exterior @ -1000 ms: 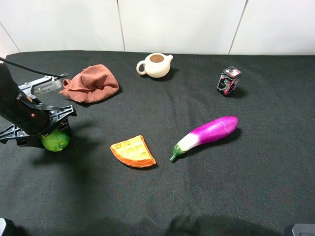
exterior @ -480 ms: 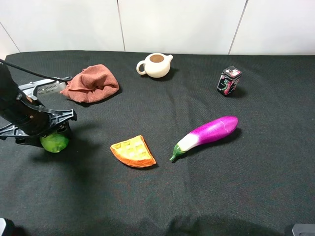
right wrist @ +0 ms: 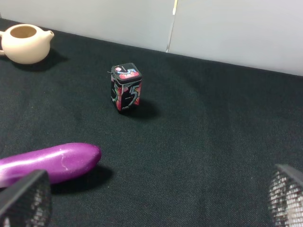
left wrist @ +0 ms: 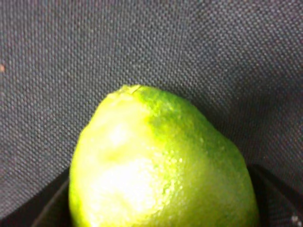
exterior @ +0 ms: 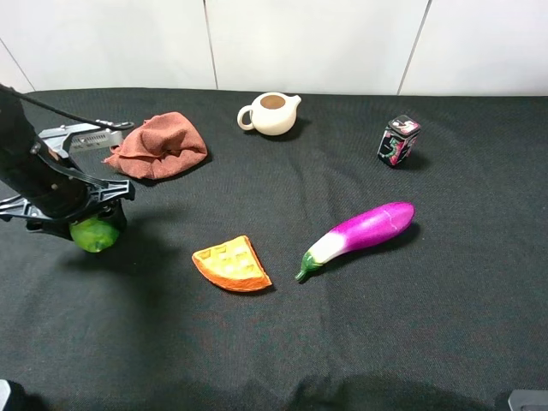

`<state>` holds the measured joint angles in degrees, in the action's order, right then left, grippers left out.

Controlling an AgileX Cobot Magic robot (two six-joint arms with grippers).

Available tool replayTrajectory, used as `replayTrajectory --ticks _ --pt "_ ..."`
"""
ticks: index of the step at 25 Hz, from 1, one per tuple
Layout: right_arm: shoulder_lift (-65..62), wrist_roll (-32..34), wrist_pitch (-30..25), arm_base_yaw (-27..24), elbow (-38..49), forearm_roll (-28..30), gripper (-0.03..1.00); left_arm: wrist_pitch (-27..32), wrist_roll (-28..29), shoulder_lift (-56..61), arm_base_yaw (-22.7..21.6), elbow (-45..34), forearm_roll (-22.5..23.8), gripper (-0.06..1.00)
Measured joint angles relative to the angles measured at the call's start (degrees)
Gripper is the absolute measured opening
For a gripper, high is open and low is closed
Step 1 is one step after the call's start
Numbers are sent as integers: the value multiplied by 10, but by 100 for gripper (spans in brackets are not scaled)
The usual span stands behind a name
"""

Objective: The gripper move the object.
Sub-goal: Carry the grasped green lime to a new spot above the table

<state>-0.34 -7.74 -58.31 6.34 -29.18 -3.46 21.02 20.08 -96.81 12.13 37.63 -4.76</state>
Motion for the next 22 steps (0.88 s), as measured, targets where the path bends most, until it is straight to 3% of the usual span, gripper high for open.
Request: replayTrajectory --ticks 4,17,22 --pt "0 0 0 0 0 0 69 28 -16 0 0 22 20 73" --pt "0 0 0 0 0 -2 69 93 -115 -1 0 83 24 73" --pt "0 0 0 0 0 -2 69 131 -125 -1 0 124 42 73"
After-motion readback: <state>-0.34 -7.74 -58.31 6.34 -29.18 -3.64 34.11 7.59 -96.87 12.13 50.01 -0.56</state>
